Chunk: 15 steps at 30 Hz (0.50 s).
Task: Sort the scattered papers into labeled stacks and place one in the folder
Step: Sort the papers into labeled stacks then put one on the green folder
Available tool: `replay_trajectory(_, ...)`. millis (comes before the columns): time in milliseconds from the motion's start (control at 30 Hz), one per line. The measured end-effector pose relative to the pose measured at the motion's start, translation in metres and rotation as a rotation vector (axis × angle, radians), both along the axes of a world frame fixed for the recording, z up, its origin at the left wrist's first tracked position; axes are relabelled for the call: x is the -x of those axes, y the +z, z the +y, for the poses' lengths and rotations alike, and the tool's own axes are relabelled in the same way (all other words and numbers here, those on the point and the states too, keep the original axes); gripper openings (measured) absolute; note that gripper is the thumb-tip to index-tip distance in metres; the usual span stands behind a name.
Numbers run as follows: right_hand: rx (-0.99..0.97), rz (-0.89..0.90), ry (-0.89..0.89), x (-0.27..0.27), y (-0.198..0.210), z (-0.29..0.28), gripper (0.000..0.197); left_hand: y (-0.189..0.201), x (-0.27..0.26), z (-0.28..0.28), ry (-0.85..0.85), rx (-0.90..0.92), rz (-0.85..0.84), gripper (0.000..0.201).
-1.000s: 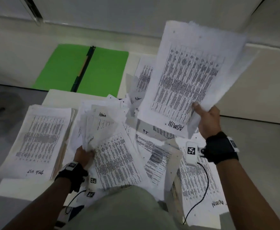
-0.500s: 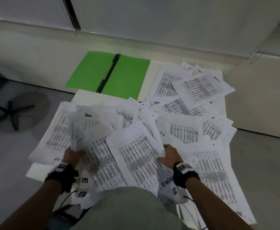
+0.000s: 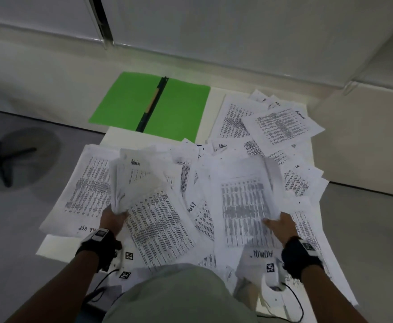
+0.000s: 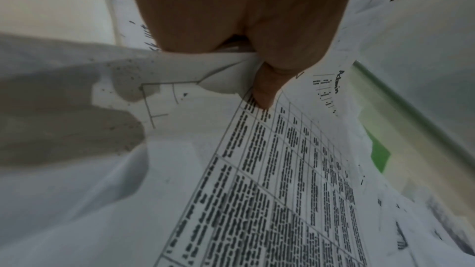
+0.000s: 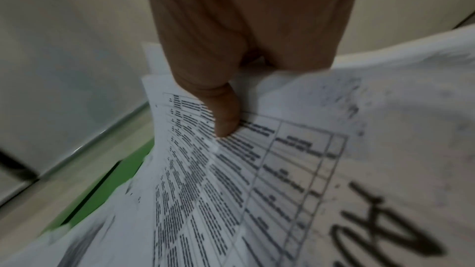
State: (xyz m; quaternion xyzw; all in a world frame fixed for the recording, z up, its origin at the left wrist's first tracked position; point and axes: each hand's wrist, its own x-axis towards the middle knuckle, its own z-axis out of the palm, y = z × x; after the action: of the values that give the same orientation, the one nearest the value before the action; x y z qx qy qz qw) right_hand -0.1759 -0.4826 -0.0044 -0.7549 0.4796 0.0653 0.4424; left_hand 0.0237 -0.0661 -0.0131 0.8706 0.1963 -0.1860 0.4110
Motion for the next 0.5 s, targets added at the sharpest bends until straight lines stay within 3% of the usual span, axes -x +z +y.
replay_trajectory(67,-0.067,-0.146,-0.132,0.013,0.019,-0.007,0.035,0.001,-0.004,-0.008,-0.021,0.034,0.017,0.036)
replay_trajectory(167,-0.170,-0.432,-0.217,0.017,0.057,-0.004,0.087,0.005,-0.009,-0.024,-0.083,0.063,0.029,0.036)
replay_trajectory(200,-0.192,-0.500,-0.230,0.015,0.071,0.000,0.081,0.007,-0.011,-0.029,-0.105,0.074,0.030,0.040)
replay_trajectory(267,-0.241,-0.590,-0.245,0.004,0.080,0.007,0.041,0.008,-0.018,-0.041,-0.153,0.090,0.024,0.050)
replay_trajectory(300,-0.249,-0.617,-0.246,-0.002,0.078,0.010,0.037,0.008,-0.021,-0.046,-0.198,0.066,0.035,0.048)
replay_trajectory(367,-0.231,-0.632,-0.279,-0.014,0.068,0.022,0.057,0.009,-0.026,-0.056,-0.271,0.009,0.083,0.043)
replay_trajectory(433,-0.247,-0.605,-0.277,-0.025,0.048,0.042,0.073,0.009,-0.030,-0.064,-0.263,0.073,0.133,0.040)
replay_trajectory(500,-0.258,-0.515,-0.222,-0.037,0.033,0.069,0.059,0.003,-0.034,-0.069,-0.190,0.151,0.181,0.041)
